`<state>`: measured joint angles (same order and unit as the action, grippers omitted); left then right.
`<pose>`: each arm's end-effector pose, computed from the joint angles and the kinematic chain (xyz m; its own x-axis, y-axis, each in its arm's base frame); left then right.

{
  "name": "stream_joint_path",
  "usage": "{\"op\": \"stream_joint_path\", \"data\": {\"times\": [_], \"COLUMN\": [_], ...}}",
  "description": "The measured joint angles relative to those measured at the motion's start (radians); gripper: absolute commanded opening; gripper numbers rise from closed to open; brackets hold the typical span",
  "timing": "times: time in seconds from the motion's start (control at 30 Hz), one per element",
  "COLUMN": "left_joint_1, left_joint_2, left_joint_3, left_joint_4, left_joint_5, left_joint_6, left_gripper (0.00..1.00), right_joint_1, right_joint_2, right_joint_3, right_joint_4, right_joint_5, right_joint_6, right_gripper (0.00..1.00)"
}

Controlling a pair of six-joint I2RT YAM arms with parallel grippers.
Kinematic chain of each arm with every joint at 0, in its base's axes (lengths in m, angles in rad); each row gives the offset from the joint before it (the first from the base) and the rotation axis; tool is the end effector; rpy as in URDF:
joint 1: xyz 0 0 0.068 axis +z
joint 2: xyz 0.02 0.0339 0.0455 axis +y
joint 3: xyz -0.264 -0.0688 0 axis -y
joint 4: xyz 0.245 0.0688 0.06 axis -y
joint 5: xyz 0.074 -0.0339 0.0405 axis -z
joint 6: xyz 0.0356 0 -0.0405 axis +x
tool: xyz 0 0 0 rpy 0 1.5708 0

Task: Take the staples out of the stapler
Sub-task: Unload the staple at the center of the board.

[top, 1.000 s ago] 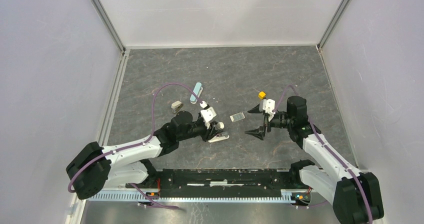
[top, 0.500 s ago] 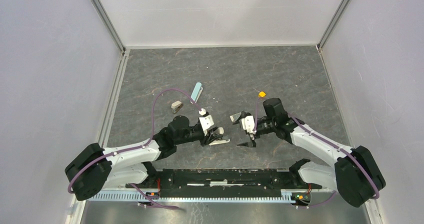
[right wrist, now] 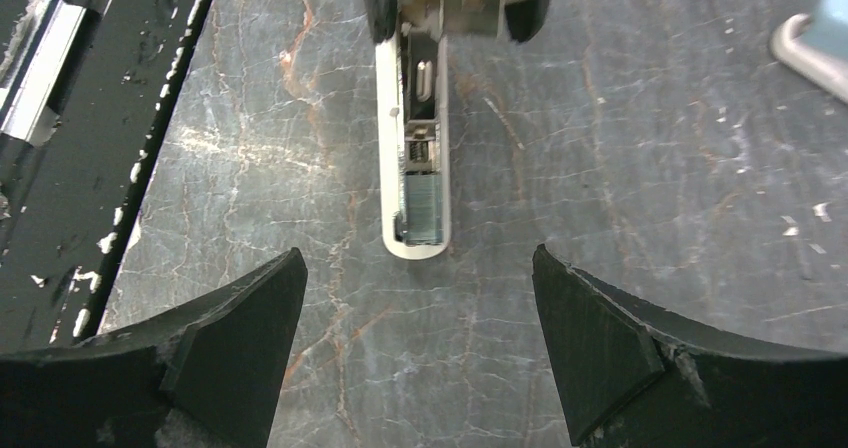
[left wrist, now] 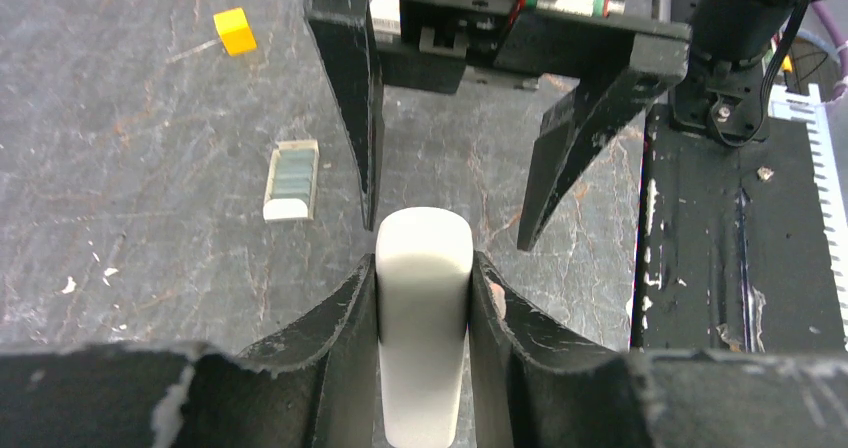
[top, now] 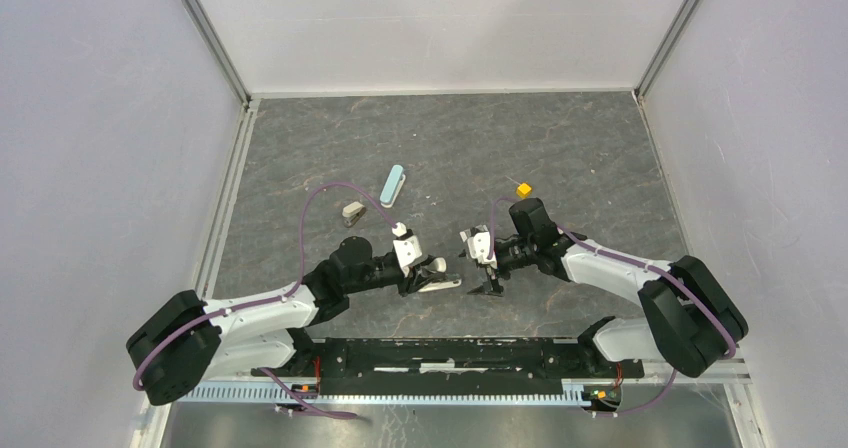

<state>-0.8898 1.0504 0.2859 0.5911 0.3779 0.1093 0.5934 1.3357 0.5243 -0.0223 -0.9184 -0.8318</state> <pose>0.1236 -0.1734 0.1978 -0.0042 0.1663 -0.9861 0.9571 0.2863 0.0442 0.1790 0.1548 0.1631 0.1648 -0.4301 -0.8876 -0.9806 -0.1682 -0.1005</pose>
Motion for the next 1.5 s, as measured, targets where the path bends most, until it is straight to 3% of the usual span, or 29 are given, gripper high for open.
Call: {"op": "stream_joint_path", "data": {"times": [0.87, 1.13, 1.5], "left_joint_1": [0.0, 0.0, 0.0], "left_joint_2": [-0.027, -0.007, 0.009], "left_joint_3": [-0.024, -0.024, -0.024], "left_joint_4": [0.138, 0.179, 0.196], "left_joint_5": [0.08, 0.103, 0.118], "left_joint_6": [-0.019, -0.058, -0.078], "left_gripper": [0.02, 0.02, 0.02], "right_joint_1": [0.03, 0.035, 0.039], "right_joint_2": [0.069, 0.054, 0.048], "right_joint_3": [0.016, 0.016, 0.016], "right_joint_4": [0.026, 0.029, 0.028], "right_joint_5": [0.013, -0.018, -0.027], "right_joint_6": [0.087, 0.086, 0.083], "right_gripper": [0.65, 0.62, 0.47]}}
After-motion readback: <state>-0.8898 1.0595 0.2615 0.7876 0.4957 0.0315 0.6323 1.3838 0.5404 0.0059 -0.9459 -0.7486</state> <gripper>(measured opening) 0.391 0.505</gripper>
